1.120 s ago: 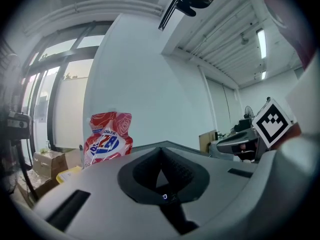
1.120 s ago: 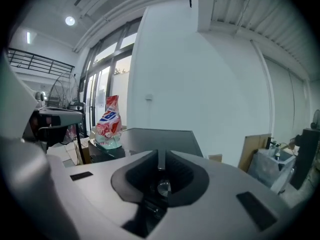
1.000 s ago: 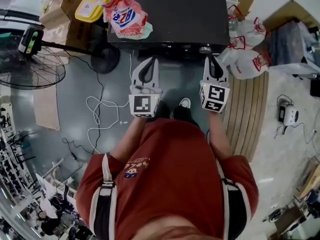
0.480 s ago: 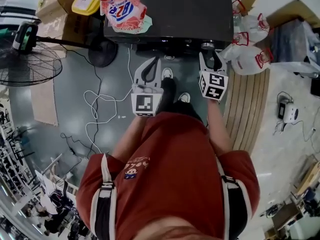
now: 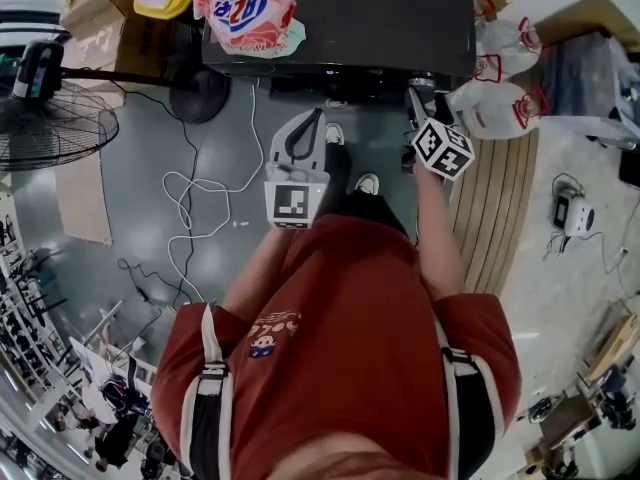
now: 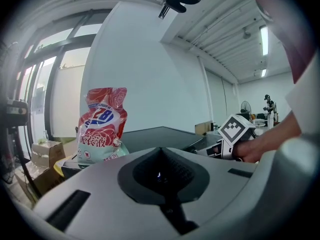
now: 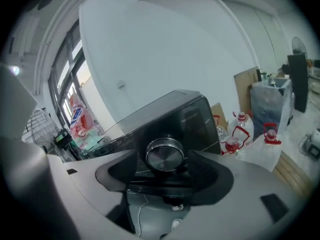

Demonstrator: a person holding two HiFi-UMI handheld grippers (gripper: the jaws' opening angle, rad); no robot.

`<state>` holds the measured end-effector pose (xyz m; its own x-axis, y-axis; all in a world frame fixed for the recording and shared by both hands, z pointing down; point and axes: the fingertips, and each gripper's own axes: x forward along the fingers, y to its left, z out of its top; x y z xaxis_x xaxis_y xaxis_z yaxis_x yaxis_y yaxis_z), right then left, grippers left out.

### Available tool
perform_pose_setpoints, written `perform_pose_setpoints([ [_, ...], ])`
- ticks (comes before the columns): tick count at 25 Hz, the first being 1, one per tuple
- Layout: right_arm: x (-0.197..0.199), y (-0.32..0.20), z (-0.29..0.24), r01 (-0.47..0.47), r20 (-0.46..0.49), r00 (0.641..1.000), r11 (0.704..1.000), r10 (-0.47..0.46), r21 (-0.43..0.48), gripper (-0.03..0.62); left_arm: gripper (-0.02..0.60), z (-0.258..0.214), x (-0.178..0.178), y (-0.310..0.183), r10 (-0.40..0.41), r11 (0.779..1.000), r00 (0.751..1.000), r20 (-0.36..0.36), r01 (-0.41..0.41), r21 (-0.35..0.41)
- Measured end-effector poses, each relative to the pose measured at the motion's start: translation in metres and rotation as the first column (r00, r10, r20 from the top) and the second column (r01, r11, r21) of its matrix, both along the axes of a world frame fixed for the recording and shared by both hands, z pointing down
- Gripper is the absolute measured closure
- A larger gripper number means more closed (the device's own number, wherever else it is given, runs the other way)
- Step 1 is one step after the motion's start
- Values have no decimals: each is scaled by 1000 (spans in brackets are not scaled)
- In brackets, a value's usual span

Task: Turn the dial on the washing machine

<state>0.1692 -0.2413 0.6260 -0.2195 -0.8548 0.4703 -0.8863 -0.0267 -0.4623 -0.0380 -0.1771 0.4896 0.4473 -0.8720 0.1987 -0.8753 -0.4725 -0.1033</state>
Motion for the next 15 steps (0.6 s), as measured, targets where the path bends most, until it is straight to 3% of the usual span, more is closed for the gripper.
perform_pose_setpoints([
  [4,-2,-7,7,-21,75,997,1000,22,-11,267,571,8,1,2,12,1000,1000,16,-12,-19],
  [10,-1,-13,16,-60,117,991,998,63,-30,267,571,13,1,-1,32,999,999,21,-31,-35],
  [15,2,-14,13,-74,146,986,997,76,-20,318,571,13,1,-3,39,999,999,23,-38,-37],
])
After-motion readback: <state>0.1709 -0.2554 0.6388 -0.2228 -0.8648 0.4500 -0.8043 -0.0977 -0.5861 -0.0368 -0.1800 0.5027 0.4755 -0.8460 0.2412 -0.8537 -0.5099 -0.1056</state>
